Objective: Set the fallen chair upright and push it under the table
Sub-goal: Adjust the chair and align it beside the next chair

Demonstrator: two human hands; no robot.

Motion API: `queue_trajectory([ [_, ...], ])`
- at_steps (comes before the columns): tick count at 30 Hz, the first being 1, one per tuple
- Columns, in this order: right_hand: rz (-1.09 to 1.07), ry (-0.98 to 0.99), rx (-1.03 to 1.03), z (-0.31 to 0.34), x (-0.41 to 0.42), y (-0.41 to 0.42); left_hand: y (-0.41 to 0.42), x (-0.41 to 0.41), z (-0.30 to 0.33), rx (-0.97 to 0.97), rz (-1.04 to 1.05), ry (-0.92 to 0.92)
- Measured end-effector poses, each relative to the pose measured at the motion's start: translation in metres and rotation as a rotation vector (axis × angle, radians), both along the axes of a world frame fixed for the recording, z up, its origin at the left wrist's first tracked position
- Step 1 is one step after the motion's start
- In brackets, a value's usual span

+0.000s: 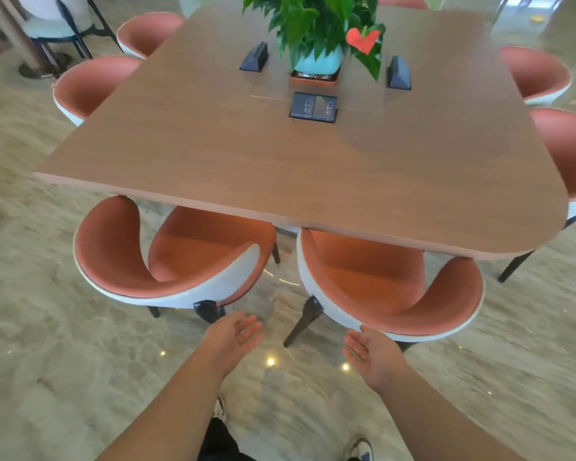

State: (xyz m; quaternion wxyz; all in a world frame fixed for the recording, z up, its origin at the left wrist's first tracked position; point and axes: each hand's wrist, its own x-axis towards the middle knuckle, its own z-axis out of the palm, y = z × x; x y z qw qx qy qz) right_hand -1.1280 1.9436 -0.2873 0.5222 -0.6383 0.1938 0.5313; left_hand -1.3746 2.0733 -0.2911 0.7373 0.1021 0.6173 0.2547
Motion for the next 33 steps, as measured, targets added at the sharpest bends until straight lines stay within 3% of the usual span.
queue_trajectory([
  [8,-0.003,0.051,0.042,0.0,-0.178,0.114,0.098,-0.142,0.0,-0.024,-0.146,-0.036],
  [14,0.084,0.109,-0.03,0.027,-0.279,0.167,0.133,-0.225,-0.003,-0.097,-0.116,0.031],
  [17,0.097,0.116,-0.105,0.03,-0.301,0.19,0.158,-0.249,-0.008,-0.103,-0.052,0.051],
  [27,0.146,0.217,-0.053,-0.015,-0.338,0.247,0.25,-0.296,-0.027,-0.053,0.031,0.074],
  [33,0.066,0.277,-0.037,-0.046,-0.348,0.285,0.298,-0.313,-0.052,-0.115,-0.179,0.316],
])
